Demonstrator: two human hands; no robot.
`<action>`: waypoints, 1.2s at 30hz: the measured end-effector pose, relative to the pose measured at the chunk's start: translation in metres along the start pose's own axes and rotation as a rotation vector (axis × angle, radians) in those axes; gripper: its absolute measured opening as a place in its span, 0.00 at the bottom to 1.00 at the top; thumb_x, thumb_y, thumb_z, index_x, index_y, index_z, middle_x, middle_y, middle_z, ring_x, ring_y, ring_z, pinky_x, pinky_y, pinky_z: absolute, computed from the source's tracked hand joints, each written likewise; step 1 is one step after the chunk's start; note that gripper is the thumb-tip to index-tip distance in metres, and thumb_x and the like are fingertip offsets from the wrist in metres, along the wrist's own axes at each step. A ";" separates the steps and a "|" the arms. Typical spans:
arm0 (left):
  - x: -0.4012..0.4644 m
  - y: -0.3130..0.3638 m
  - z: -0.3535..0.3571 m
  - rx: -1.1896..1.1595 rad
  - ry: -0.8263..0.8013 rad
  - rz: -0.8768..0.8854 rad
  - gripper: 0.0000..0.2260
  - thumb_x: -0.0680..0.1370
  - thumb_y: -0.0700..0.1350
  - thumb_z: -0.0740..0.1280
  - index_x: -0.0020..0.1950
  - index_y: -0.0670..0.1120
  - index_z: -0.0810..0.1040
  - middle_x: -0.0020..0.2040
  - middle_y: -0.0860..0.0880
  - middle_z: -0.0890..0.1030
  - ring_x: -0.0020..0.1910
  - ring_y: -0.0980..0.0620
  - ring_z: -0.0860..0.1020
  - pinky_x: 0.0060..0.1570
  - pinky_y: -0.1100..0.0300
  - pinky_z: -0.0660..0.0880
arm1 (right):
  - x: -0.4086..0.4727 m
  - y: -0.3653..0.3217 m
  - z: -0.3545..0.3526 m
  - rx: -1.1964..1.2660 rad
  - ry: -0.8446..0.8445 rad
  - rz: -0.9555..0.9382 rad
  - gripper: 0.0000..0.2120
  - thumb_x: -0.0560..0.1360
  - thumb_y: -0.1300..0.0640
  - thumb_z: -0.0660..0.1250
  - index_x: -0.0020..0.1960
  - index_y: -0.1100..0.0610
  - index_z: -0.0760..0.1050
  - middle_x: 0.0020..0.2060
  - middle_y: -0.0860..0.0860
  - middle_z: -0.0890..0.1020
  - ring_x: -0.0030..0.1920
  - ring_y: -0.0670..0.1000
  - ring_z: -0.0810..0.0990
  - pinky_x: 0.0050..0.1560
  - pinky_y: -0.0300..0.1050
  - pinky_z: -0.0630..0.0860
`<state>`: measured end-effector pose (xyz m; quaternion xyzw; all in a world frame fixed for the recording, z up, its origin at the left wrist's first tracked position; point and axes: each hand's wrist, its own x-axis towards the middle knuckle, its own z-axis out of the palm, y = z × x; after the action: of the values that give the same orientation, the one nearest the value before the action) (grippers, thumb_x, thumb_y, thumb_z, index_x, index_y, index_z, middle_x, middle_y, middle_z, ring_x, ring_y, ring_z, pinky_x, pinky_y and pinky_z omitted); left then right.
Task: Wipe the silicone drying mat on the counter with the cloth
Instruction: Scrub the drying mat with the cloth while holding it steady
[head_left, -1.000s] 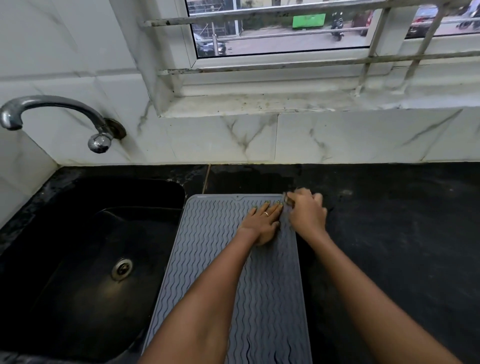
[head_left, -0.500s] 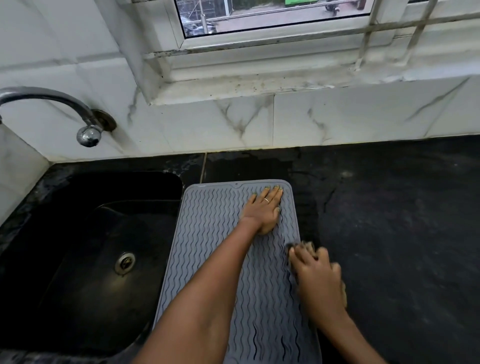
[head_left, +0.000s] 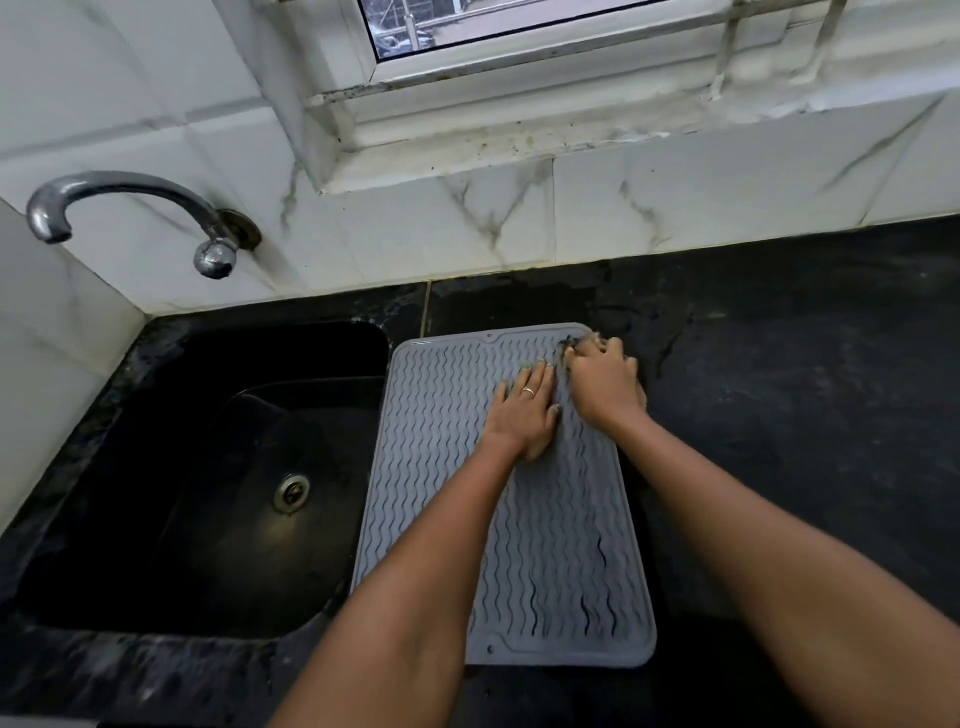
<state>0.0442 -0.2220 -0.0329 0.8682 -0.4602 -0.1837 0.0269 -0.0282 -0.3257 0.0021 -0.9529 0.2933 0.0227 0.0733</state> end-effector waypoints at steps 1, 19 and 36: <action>-0.001 -0.001 0.002 -0.008 0.005 -0.008 0.26 0.84 0.51 0.47 0.79 0.46 0.42 0.80 0.48 0.44 0.79 0.49 0.42 0.77 0.48 0.42 | -0.010 -0.003 0.007 -0.007 0.044 0.014 0.15 0.79 0.62 0.56 0.63 0.58 0.72 0.66 0.55 0.72 0.63 0.60 0.66 0.60 0.58 0.69; -0.013 -0.003 0.011 -0.028 0.035 -0.008 0.26 0.84 0.51 0.48 0.79 0.47 0.43 0.80 0.49 0.45 0.79 0.49 0.44 0.76 0.49 0.43 | -0.116 -0.002 -0.004 0.153 0.088 0.035 0.11 0.74 0.60 0.64 0.55 0.52 0.78 0.56 0.51 0.78 0.56 0.56 0.72 0.48 0.49 0.71; -0.035 -0.015 0.030 -0.041 0.097 0.005 0.26 0.84 0.54 0.46 0.79 0.49 0.42 0.80 0.50 0.44 0.79 0.51 0.42 0.76 0.50 0.40 | -0.234 -0.015 0.004 0.098 -0.235 -0.036 0.08 0.72 0.57 0.65 0.50 0.53 0.79 0.47 0.48 0.78 0.48 0.51 0.75 0.39 0.45 0.73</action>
<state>0.0282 -0.1814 -0.0538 0.8742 -0.4567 -0.1509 0.0674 -0.2133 -0.1830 0.0205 -0.9440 0.2665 0.1186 0.1540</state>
